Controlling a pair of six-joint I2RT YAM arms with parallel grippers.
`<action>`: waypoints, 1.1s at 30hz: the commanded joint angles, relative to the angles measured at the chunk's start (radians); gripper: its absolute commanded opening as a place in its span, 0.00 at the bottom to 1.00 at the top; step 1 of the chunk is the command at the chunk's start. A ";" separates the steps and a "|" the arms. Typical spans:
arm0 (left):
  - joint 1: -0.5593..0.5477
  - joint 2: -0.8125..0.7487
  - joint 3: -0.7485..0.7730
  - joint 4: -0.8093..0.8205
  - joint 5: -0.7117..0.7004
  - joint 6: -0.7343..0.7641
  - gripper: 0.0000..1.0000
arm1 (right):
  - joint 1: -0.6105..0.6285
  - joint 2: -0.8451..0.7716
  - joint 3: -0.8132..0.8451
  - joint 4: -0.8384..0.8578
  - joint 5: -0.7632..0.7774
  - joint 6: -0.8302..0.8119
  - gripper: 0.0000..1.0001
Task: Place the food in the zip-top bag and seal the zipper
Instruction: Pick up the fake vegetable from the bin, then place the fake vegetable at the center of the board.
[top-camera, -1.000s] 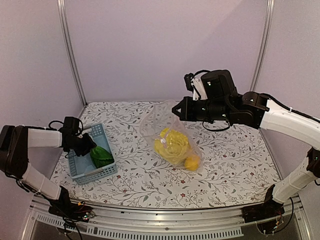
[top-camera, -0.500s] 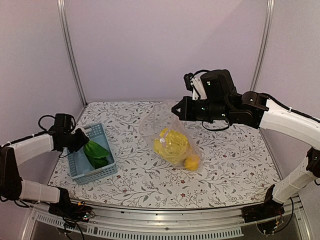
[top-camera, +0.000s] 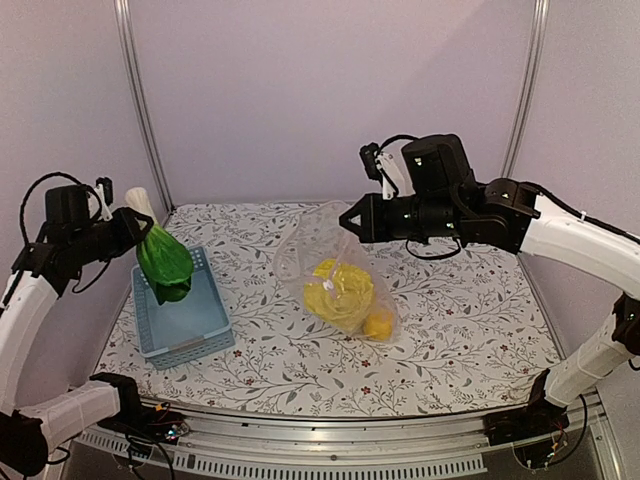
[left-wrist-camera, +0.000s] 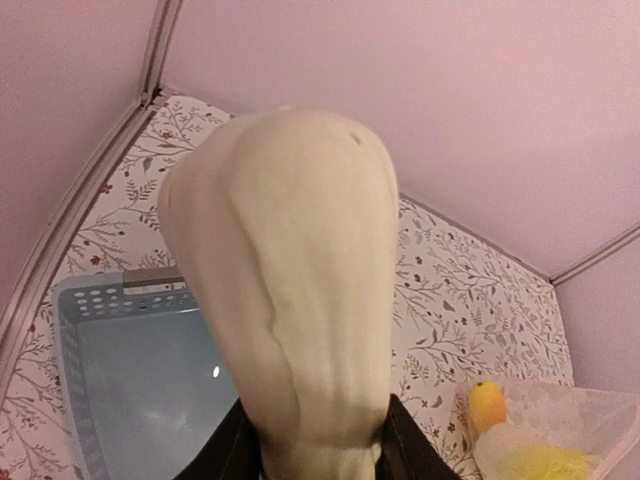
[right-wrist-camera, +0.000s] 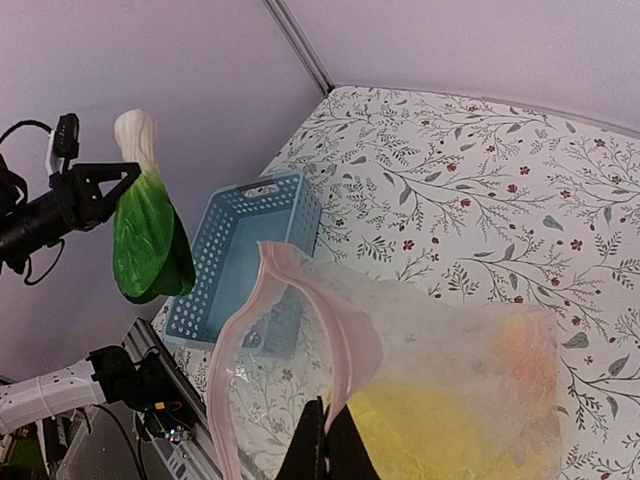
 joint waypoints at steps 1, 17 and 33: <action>0.007 0.049 0.143 -0.060 0.395 0.107 0.36 | -0.001 0.006 0.051 -0.008 -0.097 -0.095 0.00; -0.301 0.144 0.250 -0.051 0.888 0.075 0.35 | 0.042 0.061 0.088 -0.088 -0.051 -0.179 0.00; -0.576 0.229 0.120 0.106 0.916 -0.267 0.32 | 0.104 0.153 0.118 -0.053 0.072 -0.139 0.00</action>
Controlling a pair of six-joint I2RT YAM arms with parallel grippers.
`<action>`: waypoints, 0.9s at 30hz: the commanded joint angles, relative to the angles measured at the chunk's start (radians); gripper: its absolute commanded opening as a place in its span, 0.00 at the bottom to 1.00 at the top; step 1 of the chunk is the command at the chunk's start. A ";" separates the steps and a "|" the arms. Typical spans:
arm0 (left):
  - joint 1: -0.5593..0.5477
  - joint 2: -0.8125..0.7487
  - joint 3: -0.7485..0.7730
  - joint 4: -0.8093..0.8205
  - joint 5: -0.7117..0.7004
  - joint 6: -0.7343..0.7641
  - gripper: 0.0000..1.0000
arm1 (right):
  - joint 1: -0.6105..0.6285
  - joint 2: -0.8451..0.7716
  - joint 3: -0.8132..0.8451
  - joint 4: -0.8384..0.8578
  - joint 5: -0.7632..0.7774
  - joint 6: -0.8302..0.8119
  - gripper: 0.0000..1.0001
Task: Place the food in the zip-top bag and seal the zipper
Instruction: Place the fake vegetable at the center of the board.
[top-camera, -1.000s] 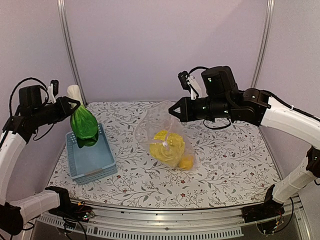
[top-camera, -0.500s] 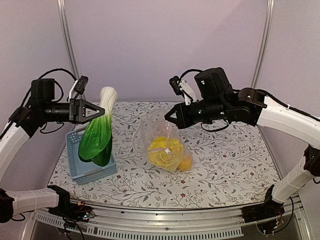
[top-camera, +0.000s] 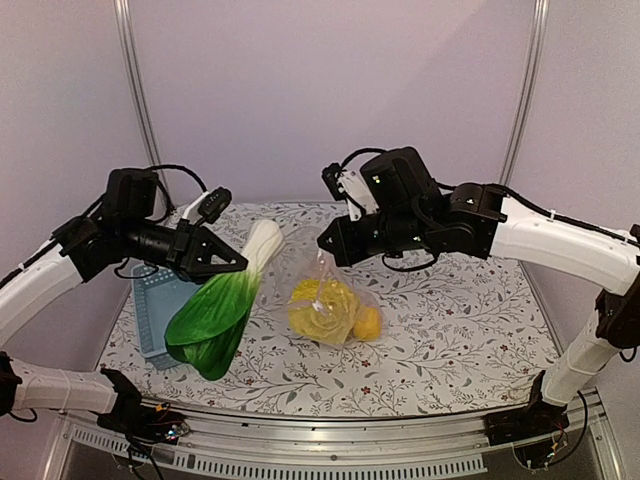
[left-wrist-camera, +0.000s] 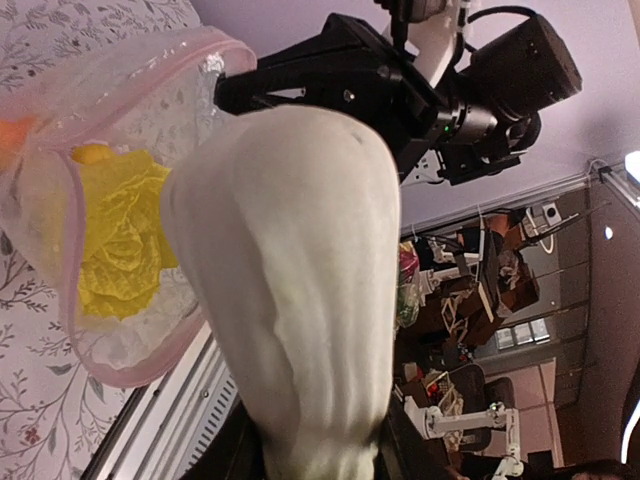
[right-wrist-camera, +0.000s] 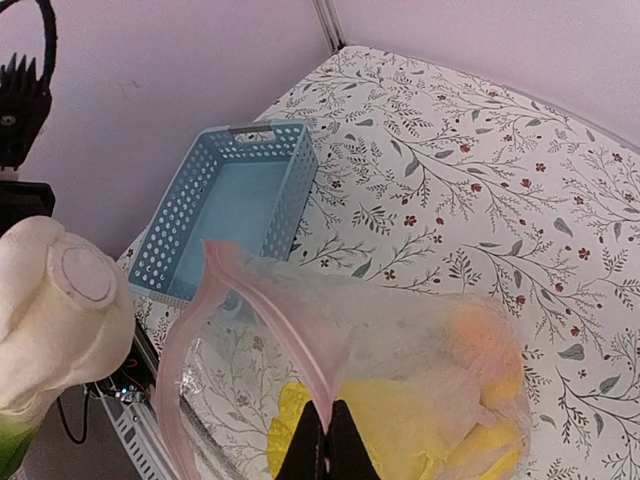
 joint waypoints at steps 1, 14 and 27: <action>-0.040 0.009 -0.066 0.087 0.010 -0.141 0.32 | 0.028 0.033 0.028 0.019 0.040 0.011 0.00; -0.066 0.074 -0.129 0.080 -0.075 -0.193 0.31 | 0.082 0.051 0.036 0.027 0.077 0.001 0.00; -0.037 0.140 -0.164 0.174 -0.108 -0.267 0.30 | 0.146 0.038 0.023 0.036 0.080 -0.072 0.00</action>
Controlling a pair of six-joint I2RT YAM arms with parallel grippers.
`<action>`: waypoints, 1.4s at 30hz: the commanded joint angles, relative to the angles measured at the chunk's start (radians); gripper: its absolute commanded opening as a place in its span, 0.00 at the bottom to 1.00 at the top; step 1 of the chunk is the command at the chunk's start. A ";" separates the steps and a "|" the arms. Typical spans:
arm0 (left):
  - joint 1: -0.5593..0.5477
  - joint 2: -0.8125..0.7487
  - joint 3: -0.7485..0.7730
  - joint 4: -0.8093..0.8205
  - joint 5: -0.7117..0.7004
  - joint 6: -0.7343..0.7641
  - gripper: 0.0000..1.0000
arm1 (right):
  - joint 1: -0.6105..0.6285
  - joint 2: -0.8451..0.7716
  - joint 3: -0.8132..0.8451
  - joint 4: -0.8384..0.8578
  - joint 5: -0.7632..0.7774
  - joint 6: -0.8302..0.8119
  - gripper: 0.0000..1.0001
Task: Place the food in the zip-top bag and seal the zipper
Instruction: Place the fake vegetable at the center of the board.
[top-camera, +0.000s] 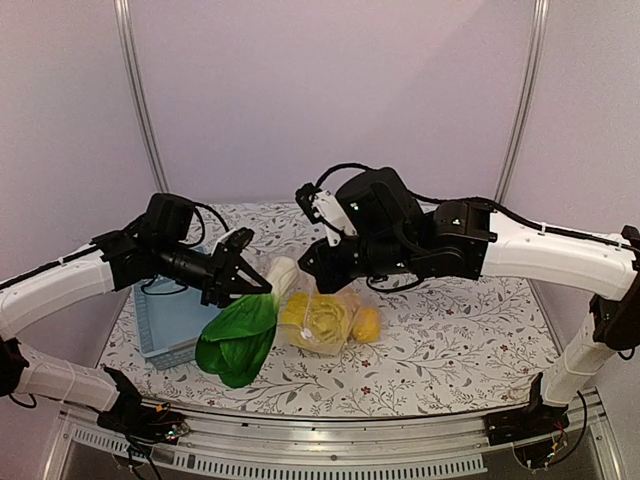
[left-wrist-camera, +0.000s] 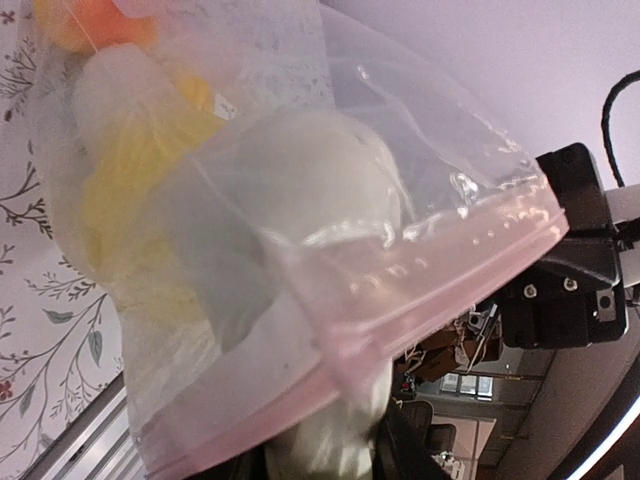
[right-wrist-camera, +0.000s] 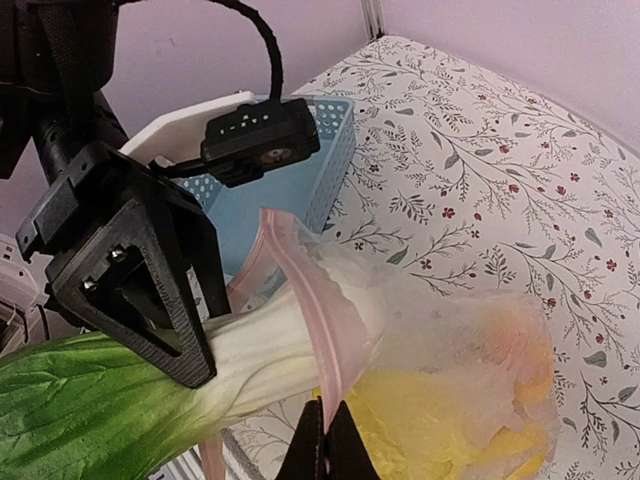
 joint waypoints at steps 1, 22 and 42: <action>0.015 0.015 -0.022 0.065 -0.011 -0.045 0.30 | 0.027 0.001 0.015 0.025 0.015 -0.046 0.00; 0.008 0.144 0.039 -0.128 -0.027 0.095 0.36 | 0.097 0.066 0.041 0.014 0.043 -0.084 0.00; -0.031 0.156 0.077 -0.297 -0.351 0.294 0.47 | 0.056 0.194 0.065 0.029 0.015 0.194 0.00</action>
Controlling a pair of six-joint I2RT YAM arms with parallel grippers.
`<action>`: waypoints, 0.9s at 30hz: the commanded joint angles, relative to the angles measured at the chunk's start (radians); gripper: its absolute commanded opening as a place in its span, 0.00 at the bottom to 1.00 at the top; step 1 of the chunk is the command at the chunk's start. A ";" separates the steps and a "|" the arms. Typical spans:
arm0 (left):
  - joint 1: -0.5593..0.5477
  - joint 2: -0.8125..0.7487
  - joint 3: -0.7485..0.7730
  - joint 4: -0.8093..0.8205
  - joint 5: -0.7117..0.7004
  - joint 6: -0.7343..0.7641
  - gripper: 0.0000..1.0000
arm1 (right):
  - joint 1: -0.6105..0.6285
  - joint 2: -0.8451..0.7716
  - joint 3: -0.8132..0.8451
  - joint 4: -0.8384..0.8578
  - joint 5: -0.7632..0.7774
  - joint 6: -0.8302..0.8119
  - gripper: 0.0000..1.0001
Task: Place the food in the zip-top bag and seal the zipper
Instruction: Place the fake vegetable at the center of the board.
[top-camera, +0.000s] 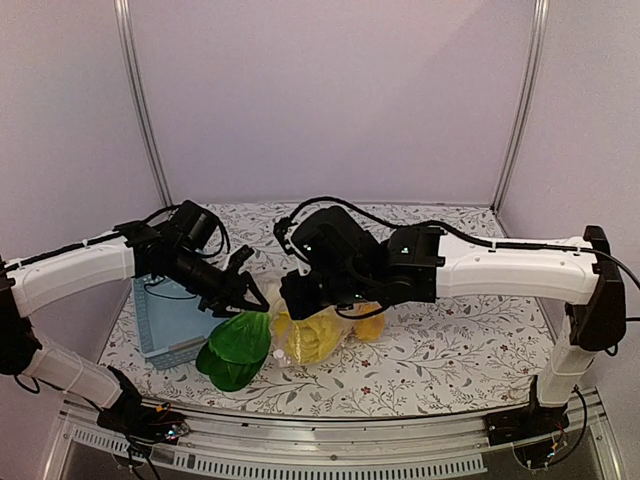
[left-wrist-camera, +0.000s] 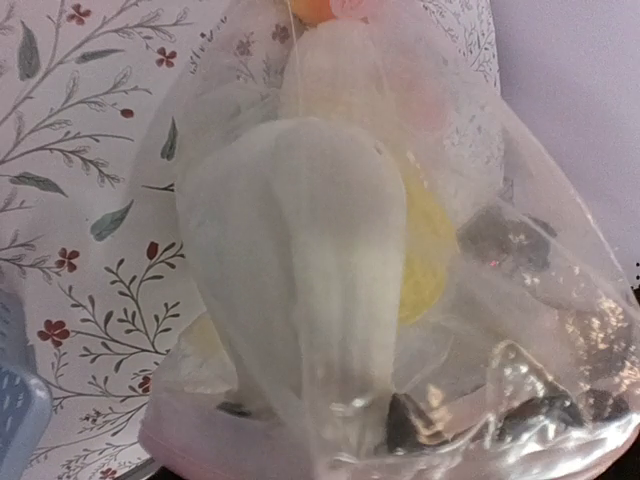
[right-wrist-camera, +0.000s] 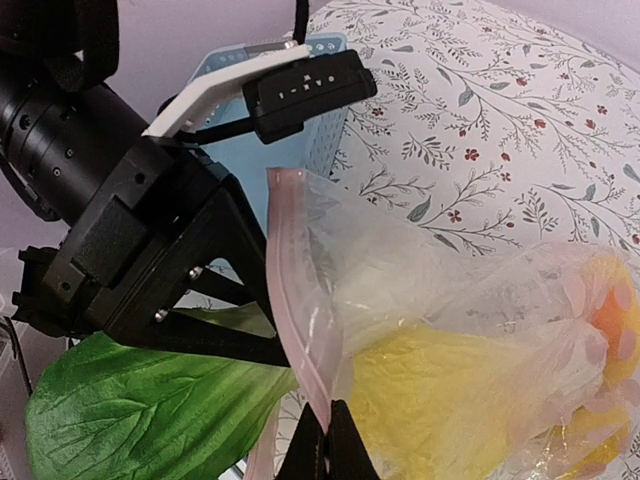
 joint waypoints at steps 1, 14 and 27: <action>-0.017 0.015 0.003 -0.007 -0.051 0.061 0.47 | -0.007 0.047 0.026 0.029 -0.056 0.052 0.00; -0.084 0.089 0.047 -0.052 -0.165 0.186 0.53 | -0.028 0.103 0.032 0.024 -0.029 0.097 0.00; -0.142 -0.216 -0.046 -0.124 -0.300 0.175 0.91 | -0.049 0.125 0.033 0.025 -0.031 0.107 0.00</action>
